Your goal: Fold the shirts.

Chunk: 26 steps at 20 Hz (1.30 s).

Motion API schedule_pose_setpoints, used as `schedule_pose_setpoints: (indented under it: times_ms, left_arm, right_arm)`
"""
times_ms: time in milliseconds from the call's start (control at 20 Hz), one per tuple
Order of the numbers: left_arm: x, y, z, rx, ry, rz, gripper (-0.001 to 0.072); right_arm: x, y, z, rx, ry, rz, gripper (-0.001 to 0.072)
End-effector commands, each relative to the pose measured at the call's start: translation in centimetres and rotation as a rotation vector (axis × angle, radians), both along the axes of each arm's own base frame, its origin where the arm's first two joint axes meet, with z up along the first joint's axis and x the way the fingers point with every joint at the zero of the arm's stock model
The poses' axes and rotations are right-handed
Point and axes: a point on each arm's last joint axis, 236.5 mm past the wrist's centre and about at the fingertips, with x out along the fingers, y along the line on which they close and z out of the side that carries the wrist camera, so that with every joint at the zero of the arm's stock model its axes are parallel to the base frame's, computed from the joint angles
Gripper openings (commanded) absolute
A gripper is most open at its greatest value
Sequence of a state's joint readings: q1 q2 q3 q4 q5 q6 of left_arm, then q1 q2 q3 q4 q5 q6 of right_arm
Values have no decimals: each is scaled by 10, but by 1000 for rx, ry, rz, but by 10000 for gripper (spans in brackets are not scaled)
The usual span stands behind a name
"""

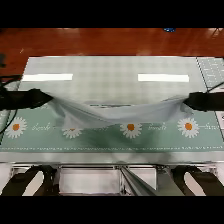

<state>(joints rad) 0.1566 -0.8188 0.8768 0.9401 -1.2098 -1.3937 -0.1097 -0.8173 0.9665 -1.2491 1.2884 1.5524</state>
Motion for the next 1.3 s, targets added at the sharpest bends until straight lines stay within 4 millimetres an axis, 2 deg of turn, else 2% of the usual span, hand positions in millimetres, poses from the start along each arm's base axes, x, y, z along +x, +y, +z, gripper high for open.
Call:
schedule_pose_setpoints:
  times_ms: [0,100,200,350,400,450,500,550,650,750,800,900,1000,1100,1150,1250]
  left_arm:
    - [53,-15,-64,-27,67,31,21]
    - [94,-12,-73,-75,54,104,22]
    - [128,-4,-77,-74,27,146,21]
    - [147,-6,-81,-81,44,133,28]
    - [148,-7,-80,-83,54,119,151]
    - [147,-8,-78,-87,63,107,441]
    - [145,-2,-74,-80,71,96,510]
    - [141,11,-69,-52,90,77,510]
    - [124,50,-59,-4,154,66,510]
    - [102,92,-51,-9,210,118,510]
    - [90,109,-50,-21,233,154,510]
    - [59,128,-63,-53,289,229,510]
    - [21,121,-97,-95,381,266,510]
    - [-12,101,-131,-133,473,243,510]
    - [-23,91,-142,-165,513,240,510]
    - [-37,78,-157,-187,552,229,510]
  right_arm:
    - [55,13,-52,93,41,18,24]
    - [85,8,-72,97,60,-6,24]
    - [117,2,-83,95,64,-24,24]
    - [153,-1,-85,119,72,-67,29]
    - [163,-2,-81,125,63,-83,156]
    - [171,-4,-74,122,42,-82,375]
    - [175,-10,-62,118,25,-85,412]
    - [176,-20,-51,116,22,-90,412]
    - [162,-58,-31,80,56,-116,410]
    - [131,-113,-24,6,110,-196,410]
    - [111,-137,-28,-23,148,-243,409]
    - [75,-157,-52,-9,200,-331,408]
    - [44,-146,-93,38,229,-389,409]
    - [19,-118,-128,105,241,-387,408]
    - [11,-103,-139,148,244,-379,408]
    - [-2,-86,-150,191,263,-358,408]
